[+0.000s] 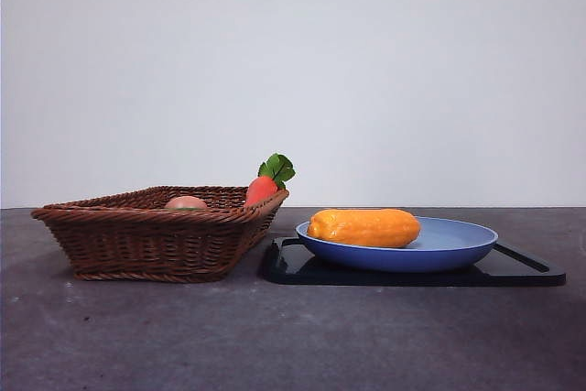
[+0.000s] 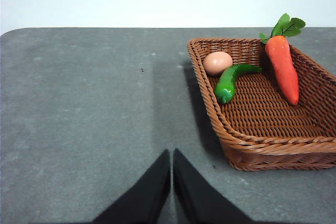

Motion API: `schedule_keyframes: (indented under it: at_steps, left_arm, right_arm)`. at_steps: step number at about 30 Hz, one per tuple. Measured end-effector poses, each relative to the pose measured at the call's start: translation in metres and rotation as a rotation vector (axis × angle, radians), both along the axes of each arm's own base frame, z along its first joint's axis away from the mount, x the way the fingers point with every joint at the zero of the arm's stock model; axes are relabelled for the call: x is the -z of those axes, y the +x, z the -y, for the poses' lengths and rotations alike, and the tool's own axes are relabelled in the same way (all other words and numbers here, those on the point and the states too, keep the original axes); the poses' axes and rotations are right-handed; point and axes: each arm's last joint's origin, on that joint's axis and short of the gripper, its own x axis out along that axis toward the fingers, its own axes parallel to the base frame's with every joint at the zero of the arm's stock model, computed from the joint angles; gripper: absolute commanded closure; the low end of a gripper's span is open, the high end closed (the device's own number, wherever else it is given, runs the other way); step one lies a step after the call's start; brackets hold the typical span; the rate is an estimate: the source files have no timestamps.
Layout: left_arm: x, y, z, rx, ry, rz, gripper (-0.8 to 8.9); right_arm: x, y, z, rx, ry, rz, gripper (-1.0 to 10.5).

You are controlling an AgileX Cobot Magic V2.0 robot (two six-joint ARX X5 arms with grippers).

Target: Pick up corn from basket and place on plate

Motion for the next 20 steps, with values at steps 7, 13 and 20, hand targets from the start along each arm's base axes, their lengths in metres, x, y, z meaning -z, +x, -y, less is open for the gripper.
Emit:
schedule_keyframes:
  at_steps: [7, 13, 20]
  left_arm:
    - [0.0000, 0.0000, 0.0000, 0.000, 0.000, 0.000, 8.06]
    - [0.0000, 0.0000, 0.0000, 0.000, 0.000, 0.000, 8.06]
    - [0.0000, 0.0000, 0.0000, 0.000, 0.000, 0.000, 8.06]
  right_arm:
    - [0.0047, -0.0020, 0.0000, 0.002, 0.005, -0.046, 9.4]
    - [0.0045, -0.0019, 0.0000, 0.002, 0.005, -0.044, 9.4]
    - [0.0046, -0.0019, 0.0000, 0.002, 0.005, -0.044, 9.4]
